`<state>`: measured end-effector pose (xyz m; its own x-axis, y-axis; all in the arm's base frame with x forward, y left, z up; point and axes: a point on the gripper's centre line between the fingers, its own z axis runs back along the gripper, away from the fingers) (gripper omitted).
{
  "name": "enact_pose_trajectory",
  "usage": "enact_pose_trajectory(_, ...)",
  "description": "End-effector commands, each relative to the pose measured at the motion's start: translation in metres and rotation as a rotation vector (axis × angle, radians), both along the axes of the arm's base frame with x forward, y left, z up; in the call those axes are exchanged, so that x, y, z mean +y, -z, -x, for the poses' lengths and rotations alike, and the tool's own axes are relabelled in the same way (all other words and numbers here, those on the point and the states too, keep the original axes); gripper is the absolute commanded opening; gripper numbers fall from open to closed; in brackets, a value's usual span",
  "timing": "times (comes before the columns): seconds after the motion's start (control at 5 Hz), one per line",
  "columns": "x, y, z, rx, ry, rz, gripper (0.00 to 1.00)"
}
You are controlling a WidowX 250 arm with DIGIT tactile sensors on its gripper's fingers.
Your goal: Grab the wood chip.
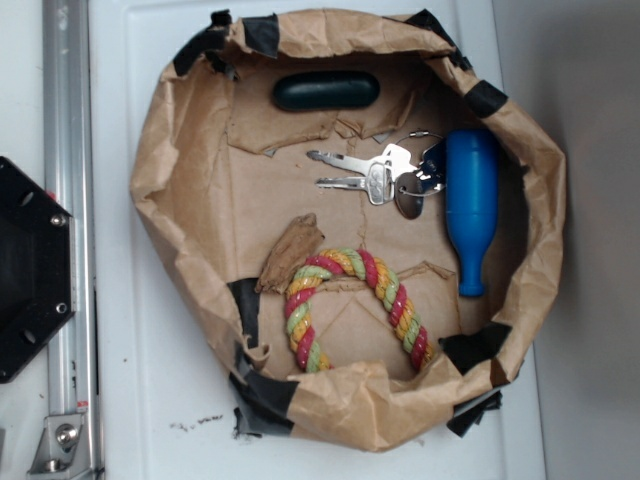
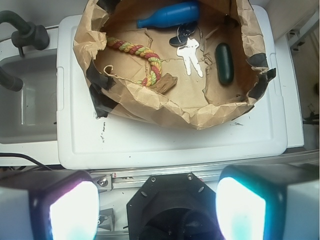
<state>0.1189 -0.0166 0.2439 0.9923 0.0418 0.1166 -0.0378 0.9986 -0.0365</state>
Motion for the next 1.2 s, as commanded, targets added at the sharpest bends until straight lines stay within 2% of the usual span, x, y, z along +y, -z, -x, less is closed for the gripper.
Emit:
enact_pose_trajectory(0.0, 0.0, 0.0, 0.0, 0.0, 0.0, 0.0, 1.0)
enact_pose_trajectory(0.2, 0.01, 0.015, -0.031, -0.055, -0.123, -0.006, 1.0)
enact_pose_trajectory(0.4, 0.021, 0.043, -0.07, -0.086, -0.283, 0.051, 1.0)
enact_pose_trajectory(0.6, 0.03, 0.077, -0.089, -0.064, -0.479, 0.028, 1.0)
enact_pose_trajectory(0.8, 0.031, 0.111, -0.098, -0.023, -0.503, 0.047, 1.0)
enact_pose_trajectory(1.0, 0.031, 0.111, -0.098, -0.023, -0.503, 0.047, 1.0)
